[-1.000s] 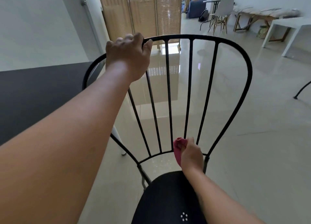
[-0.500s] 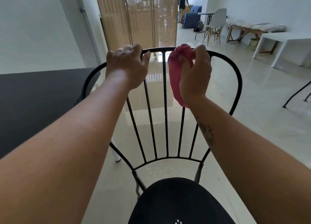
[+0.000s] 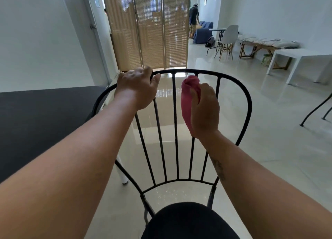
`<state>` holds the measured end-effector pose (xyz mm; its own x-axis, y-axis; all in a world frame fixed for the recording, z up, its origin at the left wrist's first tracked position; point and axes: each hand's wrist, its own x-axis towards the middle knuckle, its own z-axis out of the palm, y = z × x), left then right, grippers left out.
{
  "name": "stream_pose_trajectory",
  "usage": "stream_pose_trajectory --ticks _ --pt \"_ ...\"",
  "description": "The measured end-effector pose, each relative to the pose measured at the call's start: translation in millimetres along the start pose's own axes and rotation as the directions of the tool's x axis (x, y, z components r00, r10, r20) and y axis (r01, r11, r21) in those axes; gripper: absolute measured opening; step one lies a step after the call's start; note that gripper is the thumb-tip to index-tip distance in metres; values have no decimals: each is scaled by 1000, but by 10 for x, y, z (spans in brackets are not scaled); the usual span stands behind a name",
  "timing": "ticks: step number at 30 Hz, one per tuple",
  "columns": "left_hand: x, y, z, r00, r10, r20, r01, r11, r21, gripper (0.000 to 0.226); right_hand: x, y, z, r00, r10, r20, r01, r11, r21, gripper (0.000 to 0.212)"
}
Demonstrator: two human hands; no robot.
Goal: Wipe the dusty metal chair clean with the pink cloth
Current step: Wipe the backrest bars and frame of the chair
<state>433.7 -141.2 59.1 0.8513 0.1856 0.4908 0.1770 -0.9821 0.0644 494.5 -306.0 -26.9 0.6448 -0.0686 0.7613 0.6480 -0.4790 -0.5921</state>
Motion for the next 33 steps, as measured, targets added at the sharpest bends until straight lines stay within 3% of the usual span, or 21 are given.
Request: stream_pose_trajectory --ticks 4,6,12,16,21,24,30,33 --pt "5 -176 -64 997 -29 68 32 999 -39 44 92 -144 -160 993 -114 -39 115 993 12 33" --pt "-37 -256 -43 999 -45 11 45 999 5 49 129 -283 -107 991 -129 -21 130 990 53 28" --pt "-69 -238 -45 998 -63 -4 63 998 18 52 170 -491 272 995 71 -72 -58 983 176 19" --pt "-85 -188 -13 997 -63 -46 67 995 81 49 117 -443 358 997 53 -58 -38 972 234 13" --pt "-67 -207 24 995 -59 -78 66 995 79 47 -3 -420 412 993 -72 -89 91 969 229 34" --pt "-69 -207 35 994 -57 -98 64 995 75 47 -13 -451 425 990 14 -143 35 942 334 38" --pt "-76 -218 50 994 -54 -99 60 996 59 46 44 -580 461 986 23 -164 21 964 265 5" --pt "-57 -232 58 994 -61 -95 65 997 48 46 92 -537 504 977 75 -202 -8 949 314 15"
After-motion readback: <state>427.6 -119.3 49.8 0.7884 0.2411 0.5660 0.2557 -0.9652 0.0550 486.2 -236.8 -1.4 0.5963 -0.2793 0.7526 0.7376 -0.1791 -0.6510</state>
